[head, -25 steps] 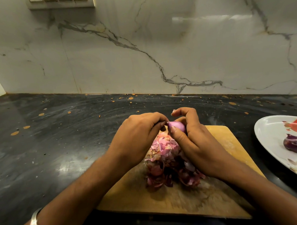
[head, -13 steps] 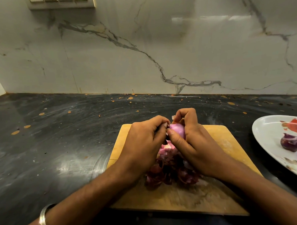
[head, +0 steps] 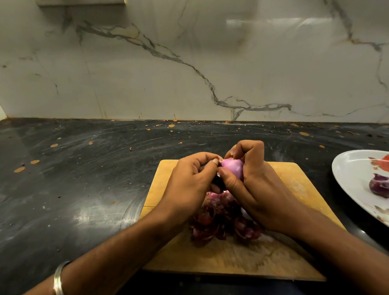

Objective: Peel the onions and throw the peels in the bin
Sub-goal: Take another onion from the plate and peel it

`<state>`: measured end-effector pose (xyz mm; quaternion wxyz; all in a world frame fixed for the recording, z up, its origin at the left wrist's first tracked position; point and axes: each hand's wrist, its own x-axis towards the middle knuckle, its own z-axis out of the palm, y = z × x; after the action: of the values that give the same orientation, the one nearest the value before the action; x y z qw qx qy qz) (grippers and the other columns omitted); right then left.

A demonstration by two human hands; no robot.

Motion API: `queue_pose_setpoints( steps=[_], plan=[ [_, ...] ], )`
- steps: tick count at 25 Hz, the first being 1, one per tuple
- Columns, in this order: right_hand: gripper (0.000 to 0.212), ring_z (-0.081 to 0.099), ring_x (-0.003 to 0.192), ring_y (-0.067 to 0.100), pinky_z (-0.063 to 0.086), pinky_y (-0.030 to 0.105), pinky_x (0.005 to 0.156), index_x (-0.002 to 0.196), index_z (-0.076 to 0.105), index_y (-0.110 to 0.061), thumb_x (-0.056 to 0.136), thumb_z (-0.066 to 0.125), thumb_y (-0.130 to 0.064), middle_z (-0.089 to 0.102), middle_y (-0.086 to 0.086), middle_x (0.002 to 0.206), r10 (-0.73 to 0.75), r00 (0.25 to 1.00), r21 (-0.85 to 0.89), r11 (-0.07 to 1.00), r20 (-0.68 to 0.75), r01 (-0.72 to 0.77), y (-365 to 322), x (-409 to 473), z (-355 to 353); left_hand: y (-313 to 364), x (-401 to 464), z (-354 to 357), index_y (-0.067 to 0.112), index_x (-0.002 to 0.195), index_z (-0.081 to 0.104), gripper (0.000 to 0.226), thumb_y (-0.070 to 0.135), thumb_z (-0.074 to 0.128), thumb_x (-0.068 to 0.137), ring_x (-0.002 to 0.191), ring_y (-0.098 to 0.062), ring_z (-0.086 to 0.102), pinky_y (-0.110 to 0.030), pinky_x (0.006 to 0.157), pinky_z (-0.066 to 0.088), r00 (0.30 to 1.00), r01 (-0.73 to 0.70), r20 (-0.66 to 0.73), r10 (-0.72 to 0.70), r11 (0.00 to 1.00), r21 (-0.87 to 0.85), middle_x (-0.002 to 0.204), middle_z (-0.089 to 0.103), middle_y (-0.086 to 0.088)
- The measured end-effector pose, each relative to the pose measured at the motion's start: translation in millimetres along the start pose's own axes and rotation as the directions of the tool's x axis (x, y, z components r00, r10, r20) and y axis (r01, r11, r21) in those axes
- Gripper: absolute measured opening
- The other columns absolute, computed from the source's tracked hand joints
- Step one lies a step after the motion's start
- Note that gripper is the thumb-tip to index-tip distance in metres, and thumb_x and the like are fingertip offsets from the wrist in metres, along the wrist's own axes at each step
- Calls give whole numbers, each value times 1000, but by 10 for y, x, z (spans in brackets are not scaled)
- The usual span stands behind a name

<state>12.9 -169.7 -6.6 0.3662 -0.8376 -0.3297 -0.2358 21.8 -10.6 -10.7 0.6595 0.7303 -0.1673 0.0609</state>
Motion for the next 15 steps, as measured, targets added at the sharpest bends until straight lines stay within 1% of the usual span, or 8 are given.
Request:
queue_pose_setpoints(
  steps=[3, 5, 7, 9, 11, 13, 14, 15],
  plan=[
    [25, 57, 74, 12, 50, 41, 59, 104, 22, -39, 95, 43, -50, 49, -7, 96, -23, 1000, -34, 999, -22, 22, -6, 10, 2, 18, -9, 29, 10, 95, 72, 28, 14, 45, 104, 65, -6, 63, -18, 57, 52, 995, 90, 55, -82, 981, -169, 79, 71, -4],
    [26, 58, 77, 14, 52, 42, 61, 107, 23, -41, 95, 43, -51, 49, -8, 99, -28, 999, -32, 999, -39, 27, -12, -1, 26, 55, 3, 48, 12, 87, 74, 34, 13, 44, 104, 67, -9, 66, -20, 58, 55, 980, 192, 111, -165, 930, -314, 79, 72, -7],
    [26, 59, 80, 13, 54, 40, 64, 110, 22, -44, 96, 43, -53, 49, -13, 102, -12, 999, 7, 1000, -44, 12, -20, -5, 42, 69, 18, 40, 9, 85, 70, 33, 13, 43, 104, 65, -10, 63, -20, 56, 52, 972, 236, 98, -215, 899, -370, 74, 68, -5],
    [26, 58, 84, 10, 52, 26, 70, 111, 28, -40, 95, 45, -52, 50, -16, 106, 15, 997, 60, 998, -79, -11, 10, 17, 13, 56, 50, -7, 10, 83, 58, 26, 15, 40, 102, 59, -11, 48, -23, 52, 41, 980, 195, 6, -198, 959, -207, 65, 55, -1],
    [28, 56, 88, 8, 48, 17, 71, 111, 35, -34, 94, 46, -53, 51, -17, 108, 72, 994, 106, 992, -87, -63, 63, 35, -43, 15, 78, -74, 13, 75, 48, 33, 23, 38, 104, 55, -11, 37, -25, 53, 34, 995, 96, -52, -91, 987, 125, 60, 43, 3],
    [28, 57, 84, 7, 48, 17, 70, 110, 40, -31, 95, 46, -54, 53, -18, 104, 139, 988, 180, 976, -66, -126, 105, 43, -77, 4, 99, -142, 11, 69, 49, 43, 33, 41, 105, 53, -9, 37, -26, 55, 34, 1000, 30, -11, -28, 926, 376, 57, 43, 8],
    [26, 57, 81, 5, 47, 18, 68, 110, 42, -30, 96, 46, -52, 53, -20, 101, 166, 985, 218, 964, -51, -151, 121, 37, -82, 2, 105, -171, 12, 70, 56, 42, 35, 46, 103, 52, -7, 40, -27, 54, 35, 999, -8, 33, -8, 889, 459, 56, 48, 12],
    [24, 57, 79, 4, 46, 19, 67, 110, 45, -29, 97, 45, -50, 54, -22, 97, 183, 982, 252, 953, -39, -168, 133, 34, -80, 15, 109, -200, 19, 74, 64, 33, 36, 54, 99, 55, -6, 48, -25, 55, 39, 996, -61, 83, 20, 848, 526, 60, 55, 15]
  ],
)
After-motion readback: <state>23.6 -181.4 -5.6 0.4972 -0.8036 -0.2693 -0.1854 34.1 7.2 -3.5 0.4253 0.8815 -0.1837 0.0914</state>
